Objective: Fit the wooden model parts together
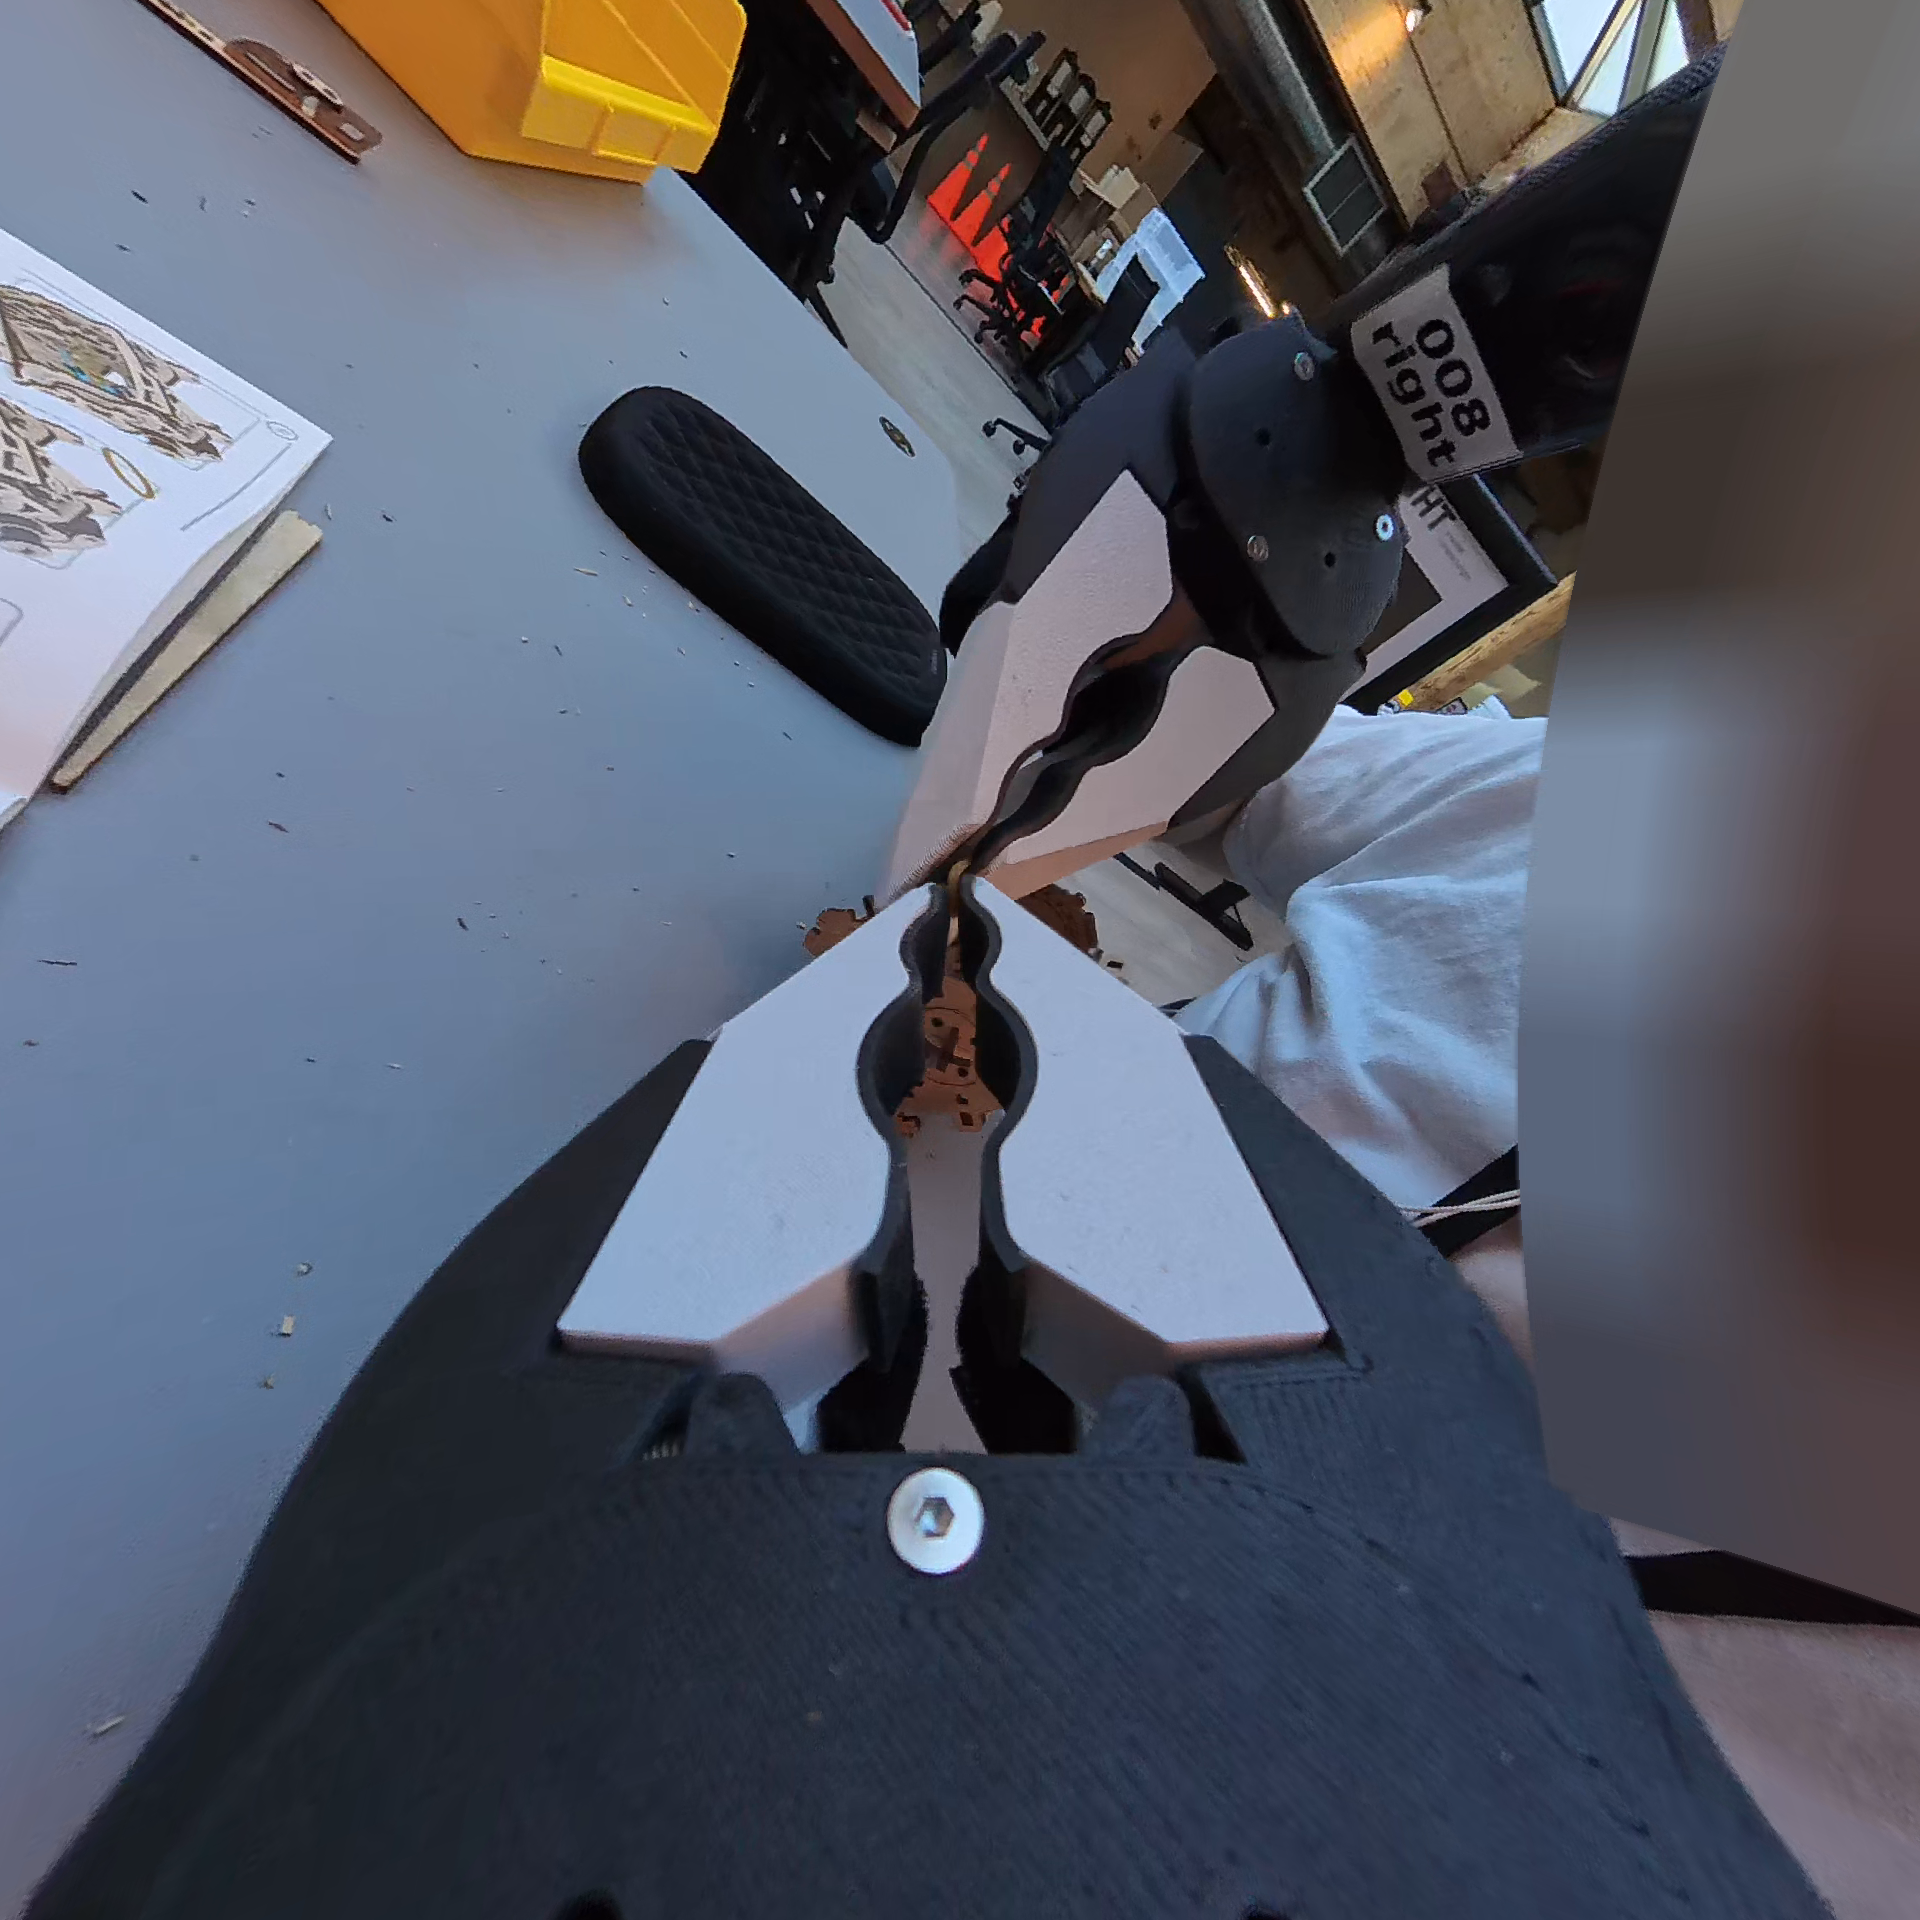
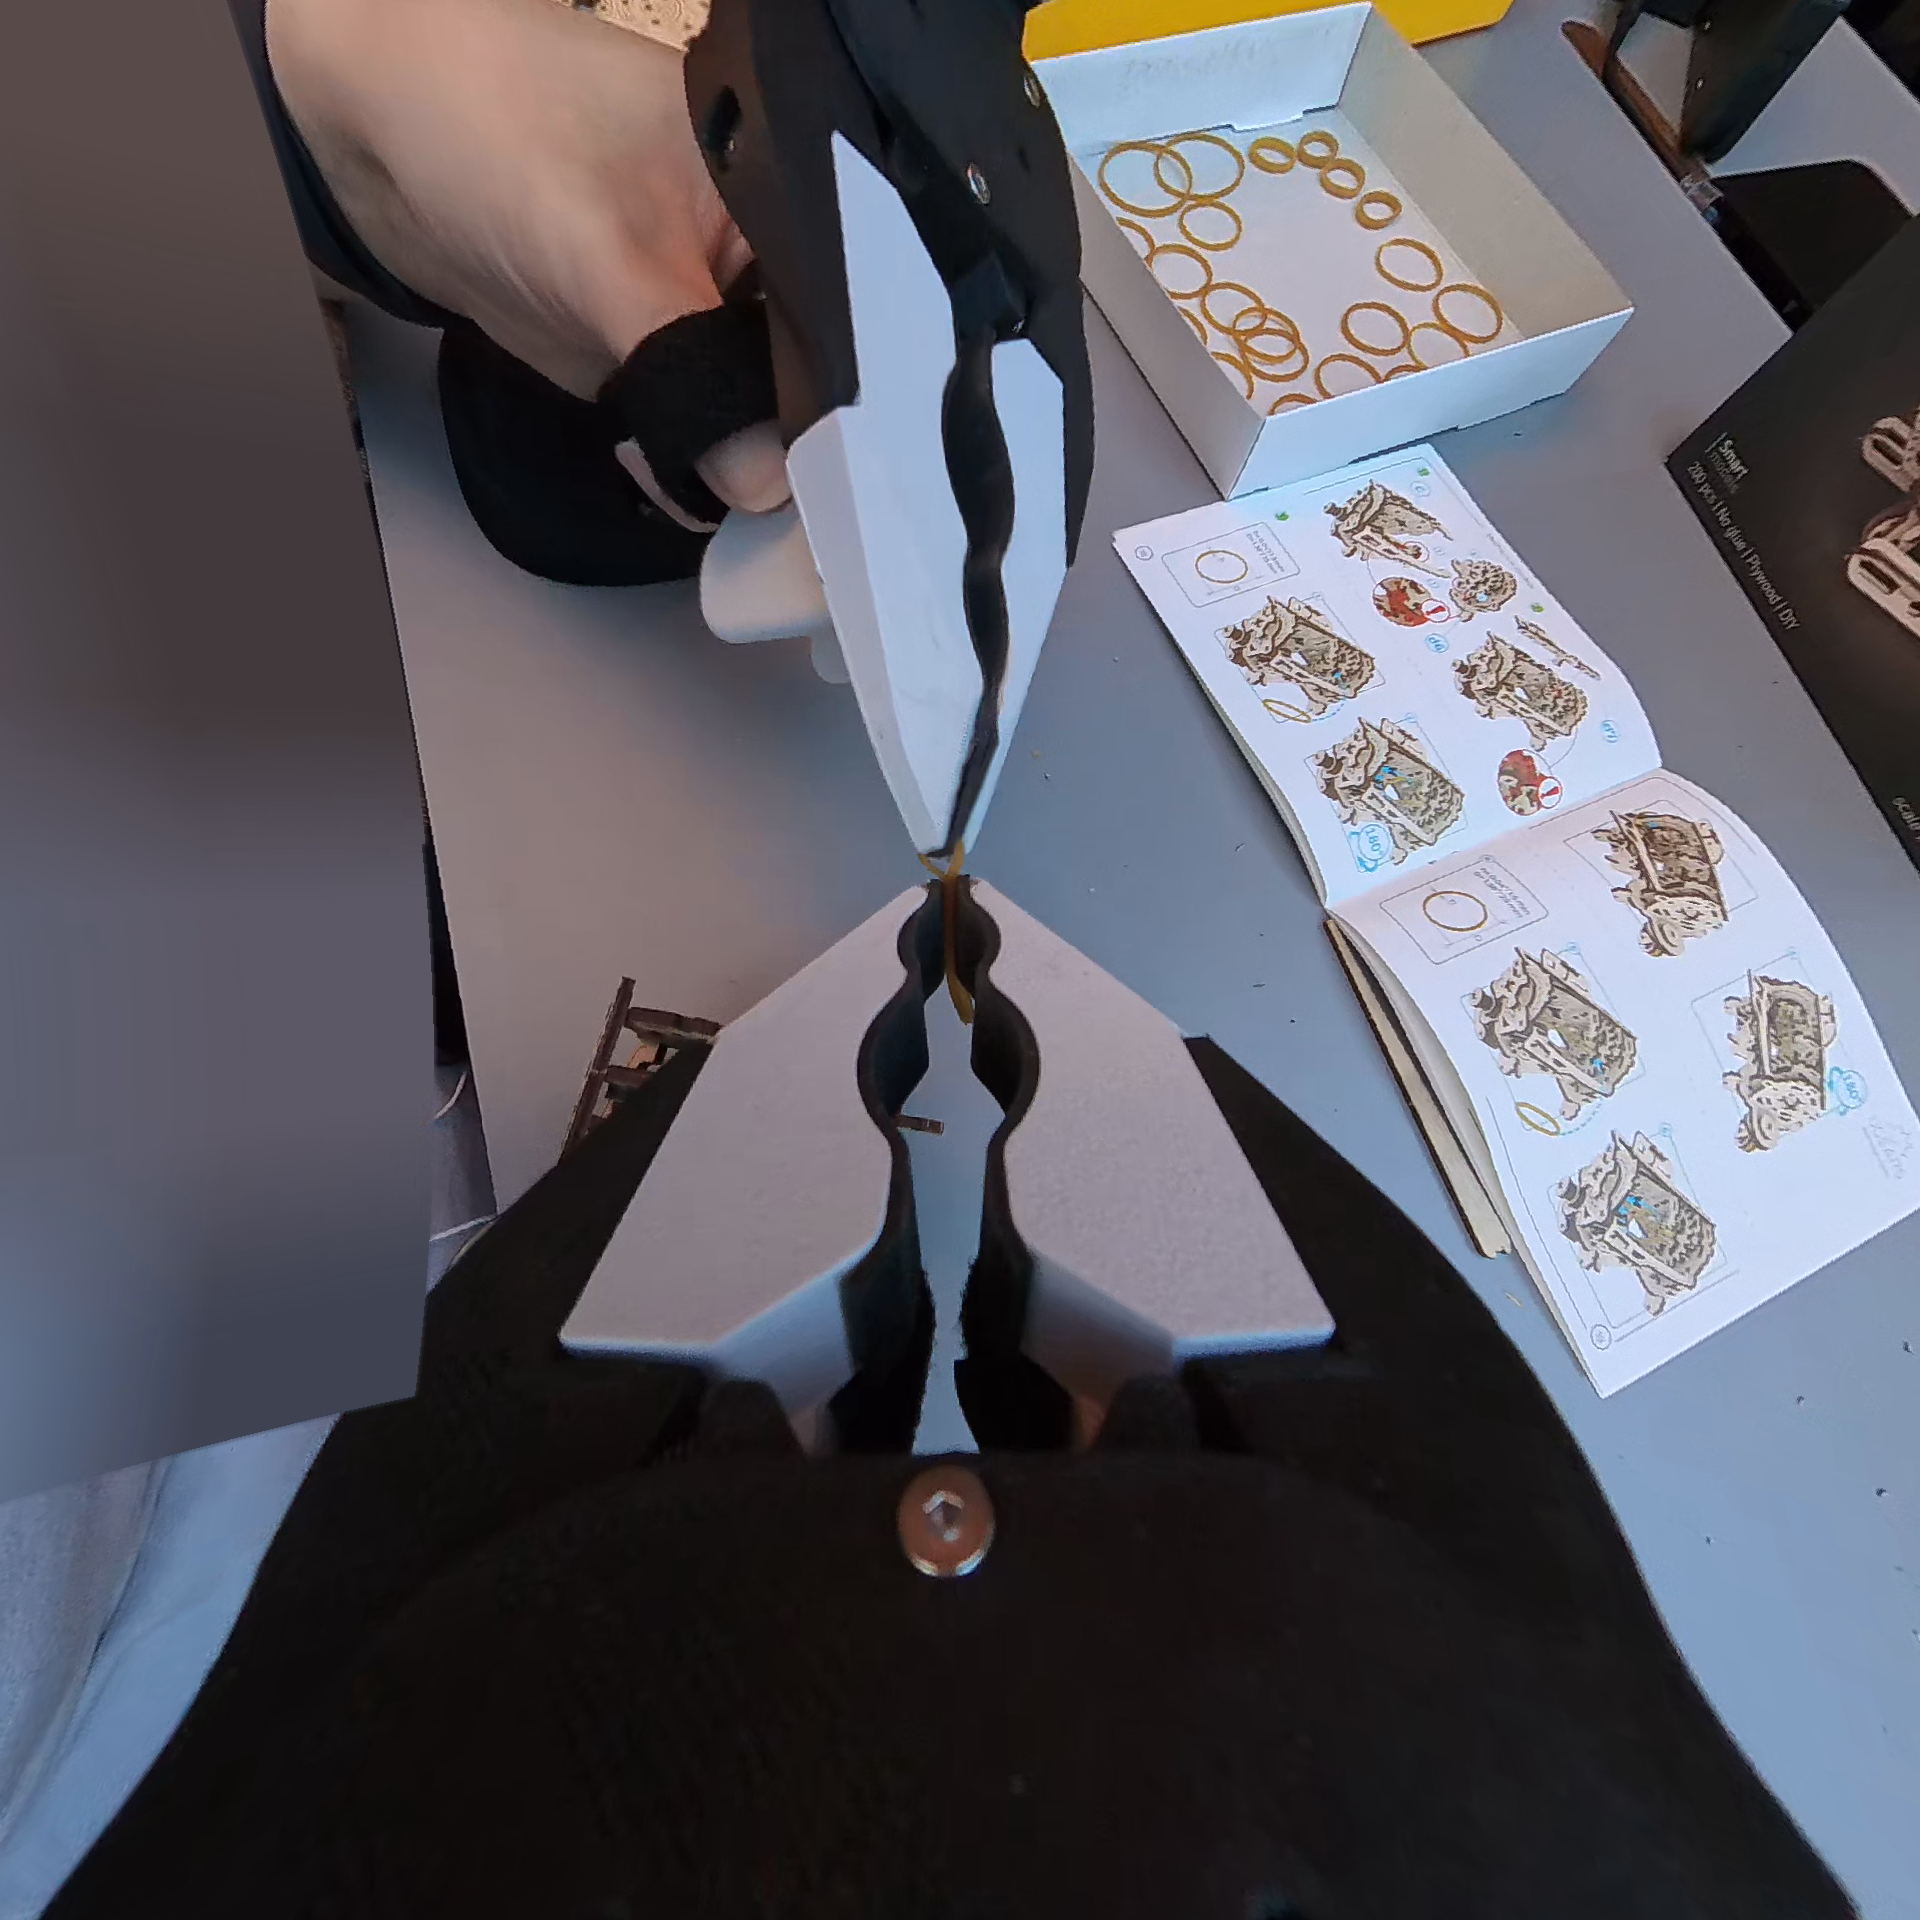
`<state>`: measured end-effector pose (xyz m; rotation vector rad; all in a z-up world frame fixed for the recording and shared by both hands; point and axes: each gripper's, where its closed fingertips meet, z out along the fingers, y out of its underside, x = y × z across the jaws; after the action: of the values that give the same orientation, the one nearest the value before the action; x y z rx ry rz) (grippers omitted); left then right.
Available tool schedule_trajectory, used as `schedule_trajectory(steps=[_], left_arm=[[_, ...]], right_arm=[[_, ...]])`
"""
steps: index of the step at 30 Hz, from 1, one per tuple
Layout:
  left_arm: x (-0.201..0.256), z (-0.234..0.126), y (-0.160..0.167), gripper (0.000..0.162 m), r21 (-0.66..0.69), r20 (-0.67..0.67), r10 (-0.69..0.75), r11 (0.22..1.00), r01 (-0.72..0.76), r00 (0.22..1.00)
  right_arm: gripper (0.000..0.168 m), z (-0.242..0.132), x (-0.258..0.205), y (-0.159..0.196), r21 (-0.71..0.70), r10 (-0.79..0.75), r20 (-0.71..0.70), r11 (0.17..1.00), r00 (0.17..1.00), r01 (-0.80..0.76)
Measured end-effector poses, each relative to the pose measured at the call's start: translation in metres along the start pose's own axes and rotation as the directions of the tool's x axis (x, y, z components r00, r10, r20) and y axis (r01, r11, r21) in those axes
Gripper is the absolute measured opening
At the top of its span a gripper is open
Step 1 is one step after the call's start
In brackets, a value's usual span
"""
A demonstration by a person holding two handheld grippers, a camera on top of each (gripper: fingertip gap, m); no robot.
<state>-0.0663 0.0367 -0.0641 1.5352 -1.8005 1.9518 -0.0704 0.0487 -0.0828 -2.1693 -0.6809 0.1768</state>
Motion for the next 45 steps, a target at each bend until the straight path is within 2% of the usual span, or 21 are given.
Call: schedule_trajectory(steps=[4, 14, 19, 28, 31, 38, 45], left_arm=[[-0.002, 0.001, 0.0, 0.0, 0.001, -0.012, -0.034, 0.999, 0.034, 0.999], [-0.008, 0.004, 0.003, 0.0, 0.008, -0.04, -0.17, 0.985, 0.17, 0.985], [-0.011, 0.006, 0.002, 0.0, 0.023, -0.051, -0.214, 0.976, 0.215, 0.975], [-0.014, 0.01, -0.002, 0.0, 0.053, -0.066, -0.251, 0.966, 0.255, 0.966], [-0.013, 0.01, -0.004, 0.0, 0.064, -0.065, -0.249, 0.965, 0.253, 0.966], [-0.014, 0.01, -0.004, 0.0, 0.068, -0.066, -0.252, 0.964, 0.256, 0.965], [-0.014, 0.011, -0.003, 0.0, 0.066, -0.075, -0.263, 0.961, 0.268, 0.962]], right_arm=[[0.0, 0.001, 0.002, 0.004, -0.006, -0.01, -0.019, 1.0, 1.0, 0.01], [0.03, -0.001, 0.008, 0.006, -0.035, -0.227, -0.179, 0.974, 0.957, 0.224], [0.03, -0.005, 0.009, 0.003, -0.044, -0.339, -0.254, 0.94, 0.906, 0.34], [0.028, -0.004, 0.006, -0.003, -0.011, -0.212, -0.223, 0.977, 0.952, 0.215], [0.02, -0.005, 0.013, -0.003, -0.013, -0.188, -0.249, 0.982, 0.95, 0.191], [0.009, -0.005, 0.013, 0.002, -0.036, -0.184, -0.241, 0.983, 0.953, 0.181], [0.007, -0.005, 0.012, 0.004, -0.057, -0.204, -0.251, 0.979, 0.946, 0.196]])
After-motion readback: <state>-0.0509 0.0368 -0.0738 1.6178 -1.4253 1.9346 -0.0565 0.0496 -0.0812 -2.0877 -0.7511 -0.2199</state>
